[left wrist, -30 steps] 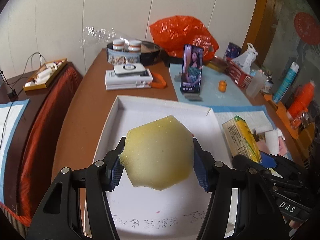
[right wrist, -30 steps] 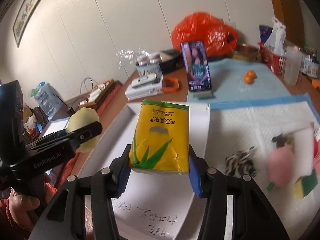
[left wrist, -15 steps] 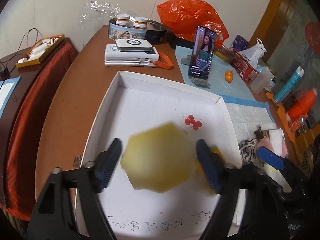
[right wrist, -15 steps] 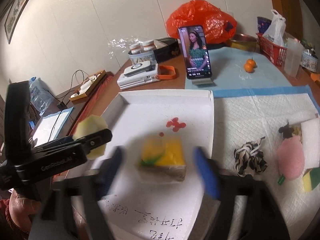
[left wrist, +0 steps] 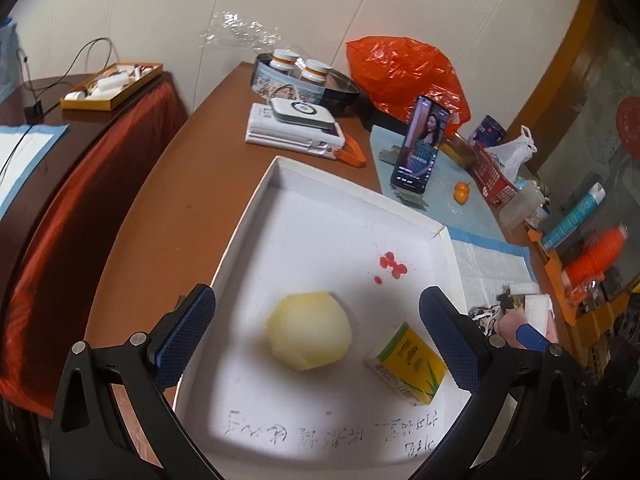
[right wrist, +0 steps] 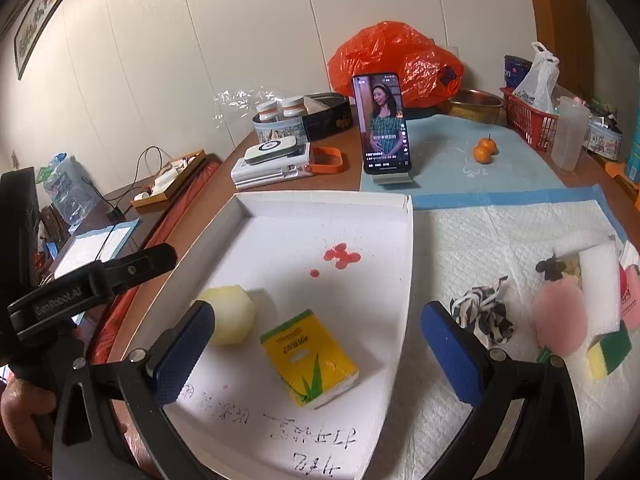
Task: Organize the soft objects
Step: 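Grasp the pink fluffy ball with the left gripper while the right grasps the pink-and-teal box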
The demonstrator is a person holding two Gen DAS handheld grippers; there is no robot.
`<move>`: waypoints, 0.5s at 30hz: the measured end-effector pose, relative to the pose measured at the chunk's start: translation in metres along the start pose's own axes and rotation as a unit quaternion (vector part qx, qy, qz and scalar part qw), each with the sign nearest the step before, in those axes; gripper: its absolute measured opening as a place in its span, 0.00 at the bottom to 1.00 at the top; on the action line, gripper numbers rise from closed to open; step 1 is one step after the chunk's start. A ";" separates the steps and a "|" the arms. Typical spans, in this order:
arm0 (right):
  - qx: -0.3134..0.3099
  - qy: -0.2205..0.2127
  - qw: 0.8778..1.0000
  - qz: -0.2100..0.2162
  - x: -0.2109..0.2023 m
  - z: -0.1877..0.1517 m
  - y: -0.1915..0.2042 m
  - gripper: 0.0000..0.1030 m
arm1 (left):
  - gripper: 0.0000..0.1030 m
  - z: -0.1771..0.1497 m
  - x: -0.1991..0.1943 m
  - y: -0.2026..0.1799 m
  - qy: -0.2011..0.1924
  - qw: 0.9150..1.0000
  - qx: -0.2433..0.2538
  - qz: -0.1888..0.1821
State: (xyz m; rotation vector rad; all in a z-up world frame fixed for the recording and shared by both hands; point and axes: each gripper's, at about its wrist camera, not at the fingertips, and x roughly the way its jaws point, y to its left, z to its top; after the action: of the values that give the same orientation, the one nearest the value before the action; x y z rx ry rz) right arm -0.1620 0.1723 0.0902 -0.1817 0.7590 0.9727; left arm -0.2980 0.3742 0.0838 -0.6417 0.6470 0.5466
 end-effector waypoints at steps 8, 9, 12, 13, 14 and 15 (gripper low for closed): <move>-0.010 -0.001 1.000 0.025 -0.003 -0.001 -0.004 1.00 | 1.00 -0.011 -0.021 -0.001 -0.031 0.999 -0.027 0.008; -0.011 -0.002 1.000 0.027 -0.005 -0.001 -0.005 1.00 | 1.00 -0.012 -0.022 -0.003 -0.029 0.999 -0.025 0.007; -0.010 -0.013 0.999 0.034 -0.010 0.001 -0.012 1.00 | 1.00 -0.013 -0.024 -0.014 -0.029 0.999 -0.025 0.004; -0.012 -0.015 0.999 0.035 -0.012 0.001 -0.014 1.00 | 1.00 -0.014 -0.024 -0.018 -0.028 0.999 -0.026 0.003; -0.013 -0.017 0.999 0.035 -0.014 0.000 -0.018 1.00 | 1.00 -0.015 -0.024 -0.023 -0.026 0.999 -0.025 0.003; -0.012 -0.018 0.999 0.035 -0.015 0.000 -0.021 1.00 | 1.00 -0.016 -0.022 -0.028 -0.021 1.000 -0.023 0.004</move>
State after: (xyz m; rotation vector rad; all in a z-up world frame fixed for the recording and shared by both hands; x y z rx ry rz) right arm -0.1503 0.1496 0.0962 -0.1591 0.7247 1.0488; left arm -0.3010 0.3389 0.0992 -0.6685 0.5983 0.5816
